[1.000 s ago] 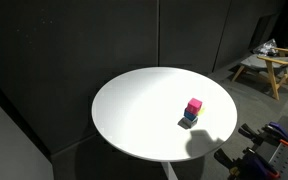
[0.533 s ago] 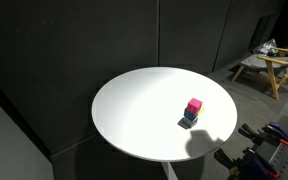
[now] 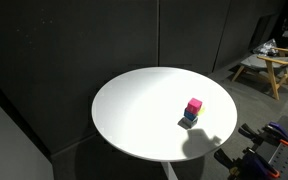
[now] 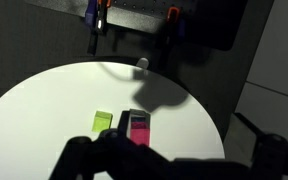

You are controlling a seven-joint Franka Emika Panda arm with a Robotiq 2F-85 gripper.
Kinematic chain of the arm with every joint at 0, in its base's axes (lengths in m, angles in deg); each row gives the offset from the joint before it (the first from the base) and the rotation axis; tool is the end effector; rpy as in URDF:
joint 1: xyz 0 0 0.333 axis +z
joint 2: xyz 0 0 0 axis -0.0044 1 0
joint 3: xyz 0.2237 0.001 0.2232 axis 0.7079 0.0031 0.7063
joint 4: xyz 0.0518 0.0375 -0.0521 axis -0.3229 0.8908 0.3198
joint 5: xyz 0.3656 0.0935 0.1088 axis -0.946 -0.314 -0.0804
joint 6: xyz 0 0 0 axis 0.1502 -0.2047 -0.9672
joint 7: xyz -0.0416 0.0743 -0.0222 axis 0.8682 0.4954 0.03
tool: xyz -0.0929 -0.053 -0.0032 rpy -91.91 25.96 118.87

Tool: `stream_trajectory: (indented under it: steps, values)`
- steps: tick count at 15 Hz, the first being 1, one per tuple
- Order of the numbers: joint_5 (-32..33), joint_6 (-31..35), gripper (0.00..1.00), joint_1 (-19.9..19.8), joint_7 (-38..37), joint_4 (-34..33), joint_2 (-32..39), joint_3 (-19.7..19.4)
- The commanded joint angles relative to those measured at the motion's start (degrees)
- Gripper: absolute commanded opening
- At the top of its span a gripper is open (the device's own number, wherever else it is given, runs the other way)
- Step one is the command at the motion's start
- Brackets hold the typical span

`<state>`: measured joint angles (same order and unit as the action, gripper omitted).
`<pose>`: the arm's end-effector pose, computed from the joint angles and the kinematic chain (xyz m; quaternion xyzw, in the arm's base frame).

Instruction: Put the green block on the pink block

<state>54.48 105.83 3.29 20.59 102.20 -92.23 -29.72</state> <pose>0.2962 0.0064 0.5210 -0.9941 -0.0921 0.0343 0.0453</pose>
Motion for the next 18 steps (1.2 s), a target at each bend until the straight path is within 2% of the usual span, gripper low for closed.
stream_trajectory:
  steps: [1, 11, 18]
  values:
    - [1.3, 2.2, 1.00, -1.0, -1.4, -2.5, 3.2, 1.2]
    - [4.8, 9.5, 1.00, -4.2, -10.5, -6.2, 13.4, 4.2]
    - [4.5, 14.1, 1.00, -5.2, -15.0, -8.2, 21.3, 4.0]
